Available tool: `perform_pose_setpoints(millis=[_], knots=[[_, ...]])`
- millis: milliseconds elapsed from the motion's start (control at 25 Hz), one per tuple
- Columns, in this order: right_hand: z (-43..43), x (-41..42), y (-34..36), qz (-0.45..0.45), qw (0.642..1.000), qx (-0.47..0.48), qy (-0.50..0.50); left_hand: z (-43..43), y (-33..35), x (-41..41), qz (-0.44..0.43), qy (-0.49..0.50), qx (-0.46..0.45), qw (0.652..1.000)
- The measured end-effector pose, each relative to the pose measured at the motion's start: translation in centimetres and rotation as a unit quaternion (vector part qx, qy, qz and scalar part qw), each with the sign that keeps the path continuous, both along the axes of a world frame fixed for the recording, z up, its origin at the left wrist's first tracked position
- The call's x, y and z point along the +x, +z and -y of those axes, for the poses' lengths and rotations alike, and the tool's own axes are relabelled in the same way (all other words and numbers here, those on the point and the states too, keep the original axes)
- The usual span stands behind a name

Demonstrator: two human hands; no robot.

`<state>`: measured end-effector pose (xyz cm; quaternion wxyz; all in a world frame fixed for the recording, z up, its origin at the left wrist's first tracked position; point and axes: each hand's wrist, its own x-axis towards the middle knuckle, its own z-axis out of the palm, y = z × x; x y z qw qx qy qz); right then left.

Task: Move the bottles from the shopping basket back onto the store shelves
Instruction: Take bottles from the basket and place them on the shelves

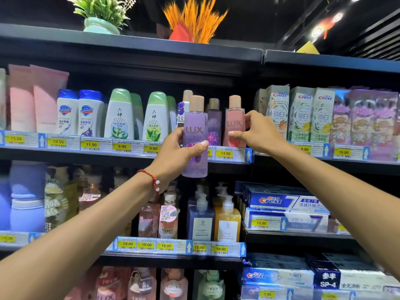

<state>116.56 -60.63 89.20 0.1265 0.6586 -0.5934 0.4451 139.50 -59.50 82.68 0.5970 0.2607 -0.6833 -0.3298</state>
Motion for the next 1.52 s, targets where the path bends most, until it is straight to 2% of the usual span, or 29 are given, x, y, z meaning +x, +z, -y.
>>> perform_pose_setpoints(millis=[200,480,800,920,1000,1080,1120,1200,1320,1520], knots=[[0.9,-0.9,-0.5,0.020,1.000,0.001,-0.003,0.7,-0.4,0.2,-0.012,-0.005,0.007,1.000],[1.6,-1.2,-1.1,-0.012,1.000,-0.006,-0.004,1.1,-0.3,-0.1,-0.027,-0.007,0.010,1.000],[0.9,-1.2,-0.7,-0.006,0.999,0.032,0.007,1.0,-0.4,-0.7,-0.025,-0.017,0.006,1.000],[-0.1,-0.8,-1.3,-0.078,0.996,0.010,-0.041,1.0,-0.3,-0.5,-0.025,-0.014,-0.003,1.000],[-1.2,-0.4,-2.4,-0.127,0.988,-0.067,-0.058,1.0,-0.1,-0.3,-0.019,-0.008,-0.018,1.000],[-2.6,0.0,-3.8,-0.166,0.973,-0.160,-0.026,1.0,0.3,-0.2,-0.023,-0.004,-0.025,0.999],[-2.9,0.1,-4.6,-0.194,0.965,-0.178,-0.004,1.0,0.6,-0.3,-0.030,0.000,-0.025,0.999],[-3.0,-0.2,-6.0,-0.271,0.949,-0.160,0.013,1.0,1.2,-0.6,-0.042,0.012,-0.030,0.999],[-2.1,-1.3,-7.5,-0.365,0.920,-0.140,-0.017,0.8,2.0,-1.3,-0.055,0.019,-0.074,0.996],[-1.1,-2.4,-8.0,-0.357,0.921,-0.155,-0.003,0.9,4.0,-2.6,-0.050,0.020,-0.119,0.991]])
